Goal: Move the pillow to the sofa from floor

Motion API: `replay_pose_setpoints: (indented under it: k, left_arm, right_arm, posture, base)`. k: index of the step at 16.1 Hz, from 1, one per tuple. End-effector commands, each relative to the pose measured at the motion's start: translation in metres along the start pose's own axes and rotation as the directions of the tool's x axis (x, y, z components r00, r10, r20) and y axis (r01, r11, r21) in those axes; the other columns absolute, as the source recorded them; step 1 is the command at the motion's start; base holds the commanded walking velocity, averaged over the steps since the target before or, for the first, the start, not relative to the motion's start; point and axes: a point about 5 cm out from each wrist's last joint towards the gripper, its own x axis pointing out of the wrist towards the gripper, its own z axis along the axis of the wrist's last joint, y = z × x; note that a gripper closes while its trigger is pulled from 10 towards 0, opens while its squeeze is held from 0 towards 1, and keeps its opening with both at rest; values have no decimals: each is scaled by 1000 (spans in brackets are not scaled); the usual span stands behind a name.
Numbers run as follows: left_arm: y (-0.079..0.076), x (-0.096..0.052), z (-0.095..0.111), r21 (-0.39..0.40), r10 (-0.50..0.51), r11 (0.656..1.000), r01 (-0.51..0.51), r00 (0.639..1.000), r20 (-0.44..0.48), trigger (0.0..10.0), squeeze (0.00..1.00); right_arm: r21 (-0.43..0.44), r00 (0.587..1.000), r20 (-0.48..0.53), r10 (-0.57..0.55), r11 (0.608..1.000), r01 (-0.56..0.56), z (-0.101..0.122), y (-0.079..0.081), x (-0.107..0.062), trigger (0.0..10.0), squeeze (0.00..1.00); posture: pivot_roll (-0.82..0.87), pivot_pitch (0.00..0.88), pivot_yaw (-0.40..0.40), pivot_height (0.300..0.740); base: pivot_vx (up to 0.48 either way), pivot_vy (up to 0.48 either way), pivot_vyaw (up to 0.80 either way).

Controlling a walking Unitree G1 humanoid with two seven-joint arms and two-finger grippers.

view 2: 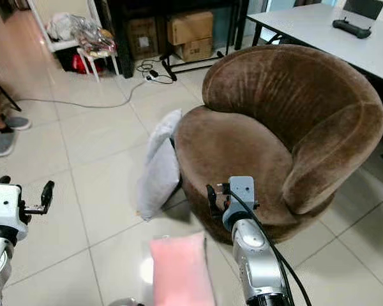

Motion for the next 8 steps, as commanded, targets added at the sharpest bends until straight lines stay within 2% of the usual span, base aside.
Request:
replay_pose_setpoints:
  k: [1, 8]
  left_arm:
    - [5, 2, -1, -2, -3, 1000, 3, 1000, -14, 10000, 0]
    - [1, 2, -5, -32, 3, 999, -3, 1000, -15, 10000, 0]
  right_arm:
    - [12, 1000, 2, -17, 1000, 17, -2, -2, -2, 10000, 0]
    - [-4, 1000, 15, -2, 1000, 2, 1, 0, 2, 10000, 0]
  posture:
    - [112, 0, 68, 740]
    - [118, 0, 35, 740]
  base:
    - [0, 0, 0]
    - [0, 291, 0]
